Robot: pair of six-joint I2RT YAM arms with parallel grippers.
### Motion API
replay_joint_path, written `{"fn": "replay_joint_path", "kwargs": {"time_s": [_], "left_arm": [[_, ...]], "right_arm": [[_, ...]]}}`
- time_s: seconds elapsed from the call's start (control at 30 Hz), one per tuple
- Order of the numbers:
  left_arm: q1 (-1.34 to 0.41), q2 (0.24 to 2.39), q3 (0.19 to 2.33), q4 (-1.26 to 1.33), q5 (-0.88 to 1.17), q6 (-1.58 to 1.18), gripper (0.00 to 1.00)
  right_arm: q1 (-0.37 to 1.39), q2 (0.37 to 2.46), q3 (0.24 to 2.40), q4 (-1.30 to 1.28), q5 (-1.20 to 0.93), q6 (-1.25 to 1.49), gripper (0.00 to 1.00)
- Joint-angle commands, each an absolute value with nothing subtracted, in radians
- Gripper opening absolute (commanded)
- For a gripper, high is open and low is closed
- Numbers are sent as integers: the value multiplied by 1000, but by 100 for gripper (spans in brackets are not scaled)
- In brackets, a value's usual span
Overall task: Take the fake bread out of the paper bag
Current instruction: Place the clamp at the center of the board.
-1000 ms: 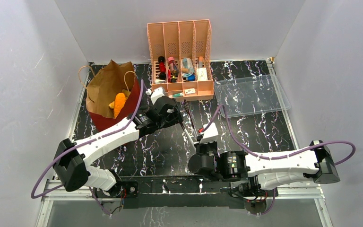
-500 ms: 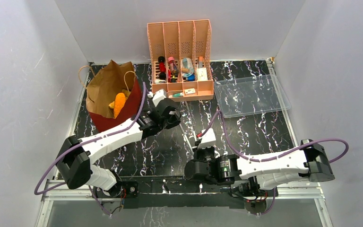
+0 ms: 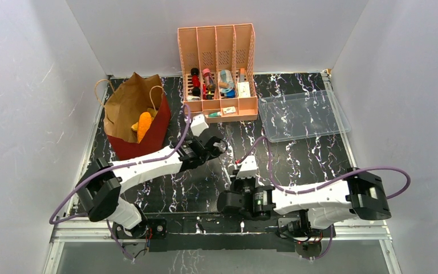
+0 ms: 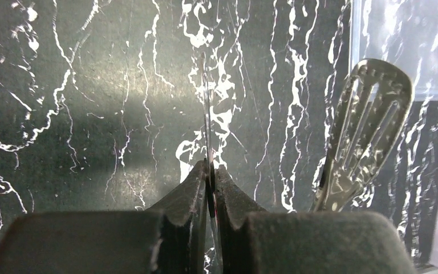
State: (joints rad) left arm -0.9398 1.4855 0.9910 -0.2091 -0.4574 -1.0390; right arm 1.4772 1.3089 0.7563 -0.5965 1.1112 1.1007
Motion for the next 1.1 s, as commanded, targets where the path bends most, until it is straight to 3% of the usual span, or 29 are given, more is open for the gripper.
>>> {"fn": "replay_joint_path", "kwargs": {"time_s": [0.0, 0.07, 0.27, 0.6, 0.67, 0.73, 0.77, 1.07], "left_arm": [[-992, 1517, 1024, -256, -494, -994, 0], [-1001, 1524, 1023, -248, -500, -994, 0], [-1017, 1524, 1022, -239, -516, -996, 0], [-1019, 1499, 1015, -236, -532, -994, 0], [-1019, 1491, 1015, -239, -535, -994, 0], [-1019, 1480, 1013, -242, -543, -994, 0], [-1019, 1473, 1011, -245, -550, -994, 0], [-1010, 1387, 998, -388, -734, -1004, 0]], "right_arm": [[1382, 1298, 739, -456, 1140, 1017, 19], [1341, 1283, 715, -369, 1106, 942, 23], [1246, 1275, 670, -168, 1027, 777, 25], [1191, 1365, 710, -132, 966, 748, 25], [1177, 1380, 710, -122, 952, 745, 20], [1165, 1386, 711, -114, 945, 741, 3], [1158, 1387, 713, -113, 944, 738, 0], [1043, 1298, 704, -140, 914, 703, 0]]}}
